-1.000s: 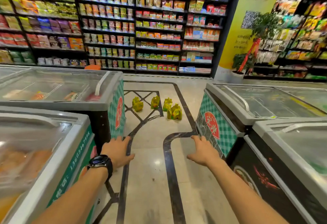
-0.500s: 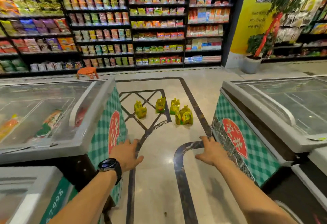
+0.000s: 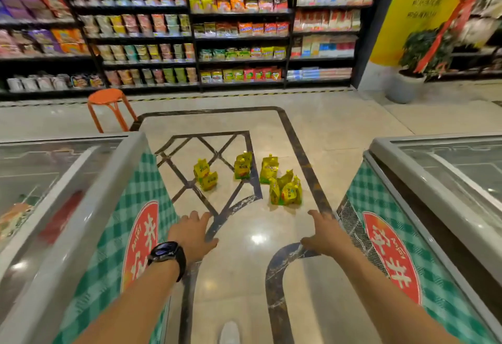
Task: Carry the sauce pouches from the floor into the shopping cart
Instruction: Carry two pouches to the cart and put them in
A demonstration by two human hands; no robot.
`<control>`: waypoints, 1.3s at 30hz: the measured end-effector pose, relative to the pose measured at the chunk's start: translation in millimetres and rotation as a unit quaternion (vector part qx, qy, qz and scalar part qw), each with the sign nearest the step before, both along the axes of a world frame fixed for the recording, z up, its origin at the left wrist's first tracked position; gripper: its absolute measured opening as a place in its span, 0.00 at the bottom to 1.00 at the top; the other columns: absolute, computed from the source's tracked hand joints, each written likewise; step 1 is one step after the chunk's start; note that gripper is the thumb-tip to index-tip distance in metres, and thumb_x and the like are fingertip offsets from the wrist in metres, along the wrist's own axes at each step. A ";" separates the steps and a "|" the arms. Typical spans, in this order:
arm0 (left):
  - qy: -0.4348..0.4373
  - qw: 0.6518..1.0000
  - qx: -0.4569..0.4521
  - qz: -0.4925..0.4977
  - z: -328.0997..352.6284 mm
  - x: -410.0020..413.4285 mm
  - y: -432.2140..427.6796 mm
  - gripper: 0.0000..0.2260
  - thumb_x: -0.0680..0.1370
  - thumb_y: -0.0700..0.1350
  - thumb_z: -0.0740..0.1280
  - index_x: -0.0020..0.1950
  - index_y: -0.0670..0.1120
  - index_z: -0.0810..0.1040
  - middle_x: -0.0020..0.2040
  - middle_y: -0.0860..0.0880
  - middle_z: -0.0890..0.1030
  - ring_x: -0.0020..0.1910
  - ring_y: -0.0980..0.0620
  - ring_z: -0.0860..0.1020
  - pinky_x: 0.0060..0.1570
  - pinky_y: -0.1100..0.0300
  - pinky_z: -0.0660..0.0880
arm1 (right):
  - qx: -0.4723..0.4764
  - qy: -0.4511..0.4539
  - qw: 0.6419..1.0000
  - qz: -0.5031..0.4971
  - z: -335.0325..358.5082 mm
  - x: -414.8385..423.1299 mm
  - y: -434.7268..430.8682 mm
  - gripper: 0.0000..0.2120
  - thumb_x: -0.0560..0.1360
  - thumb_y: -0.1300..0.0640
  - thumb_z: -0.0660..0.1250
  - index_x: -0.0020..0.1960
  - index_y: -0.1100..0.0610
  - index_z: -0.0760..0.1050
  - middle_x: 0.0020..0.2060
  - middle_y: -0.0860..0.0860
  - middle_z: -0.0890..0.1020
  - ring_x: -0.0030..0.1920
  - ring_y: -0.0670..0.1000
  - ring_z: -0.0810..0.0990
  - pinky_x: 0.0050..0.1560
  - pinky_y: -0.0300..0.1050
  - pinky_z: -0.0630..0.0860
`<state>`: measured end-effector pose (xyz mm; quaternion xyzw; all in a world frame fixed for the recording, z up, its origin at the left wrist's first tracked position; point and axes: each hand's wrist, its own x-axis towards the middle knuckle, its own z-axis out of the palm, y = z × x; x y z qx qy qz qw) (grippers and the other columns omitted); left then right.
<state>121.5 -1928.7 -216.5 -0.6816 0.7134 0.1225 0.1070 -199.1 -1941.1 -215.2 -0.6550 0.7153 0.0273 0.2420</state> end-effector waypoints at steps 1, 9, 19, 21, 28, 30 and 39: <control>-0.001 1.000 0.005 -0.007 -2.2 -0.4 -30.5 0.32 0.77 0.65 0.60 0.77 0.54 0.59 0.68 0.46 0.71 0.65 0.43 0.73 0.56 0.49 0.77 | 0.003 0.003 1.000 -0.007 -0.6 1.1 -24.2 0.38 0.70 0.47 0.70 0.76 0.52 0.58 0.70 0.57 0.66 0.69 0.59 0.68 0.63 0.54 0.73; 0.015 0.998 0.001 -0.065 4.6 -23.3 -247.5 0.33 0.77 0.66 0.61 0.77 0.53 0.59 0.69 0.46 0.72 0.65 0.43 0.74 0.58 0.49 0.76 | 0.012 -0.006 0.998 -0.058 0.2 -6.5 -193.5 0.37 0.71 0.46 0.70 0.75 0.53 0.57 0.67 0.57 0.67 0.67 0.59 0.69 0.60 0.53 0.73; -0.011 0.994 0.001 -0.106 -10.5 -84.5 -479.3 0.29 0.77 0.65 0.61 0.75 0.55 0.61 0.65 0.47 0.73 0.60 0.45 0.76 0.53 0.51 0.78 | 0.028 -0.036 0.994 -0.098 -28.3 -64.5 -408.1 0.39 0.70 0.44 0.70 0.75 0.52 0.56 0.70 0.57 0.64 0.69 0.60 0.68 0.61 0.53 0.73; -0.015 0.993 0.005 -0.116 -15.3 -97.3 -516.7 0.30 0.77 0.65 0.61 0.76 0.55 0.60 0.66 0.48 0.72 0.62 0.45 0.75 0.53 0.52 0.77 | 0.036 -0.033 0.994 -0.101 -35.9 -72.0 -445.4 0.38 0.70 0.45 0.69 0.75 0.51 0.56 0.69 0.57 0.65 0.68 0.60 0.68 0.60 0.54 0.74; 0.004 0.987 0.036 -0.154 -58.7 -127.3 -619.1 0.30 0.78 0.65 0.59 0.77 0.56 0.59 0.70 0.50 0.70 0.66 0.48 0.73 0.54 0.54 0.75 | 0.066 -0.076 0.986 -0.134 -76.0 -78.5 -536.5 0.36 0.72 0.42 0.67 0.75 0.52 0.57 0.70 0.55 0.65 0.70 0.57 0.68 0.64 0.52 0.72; 0.009 0.984 0.064 -0.167 -83.3 -129.2 -643.1 0.30 0.78 0.64 0.60 0.78 0.56 0.58 0.70 0.50 0.69 0.66 0.47 0.72 0.54 0.53 0.75 | 0.088 -0.096 0.979 -0.159 -96.5 -75.1 -550.6 0.34 0.73 0.44 0.67 0.74 0.53 0.59 0.69 0.56 0.67 0.70 0.57 0.67 0.65 0.51 0.70; -0.025 0.941 0.222 -0.254 -286.0 -130.3 -738.3 0.33 0.77 0.64 0.60 0.78 0.53 0.56 0.70 0.46 0.70 0.66 0.44 0.73 0.55 0.50 0.75 | 0.247 -0.138 0.908 -0.308 -277.1 -57.6 -557.4 0.38 0.68 0.53 0.72 0.74 0.52 0.58 0.62 0.54 0.68 0.53 0.53 0.76 0.54 0.45 0.74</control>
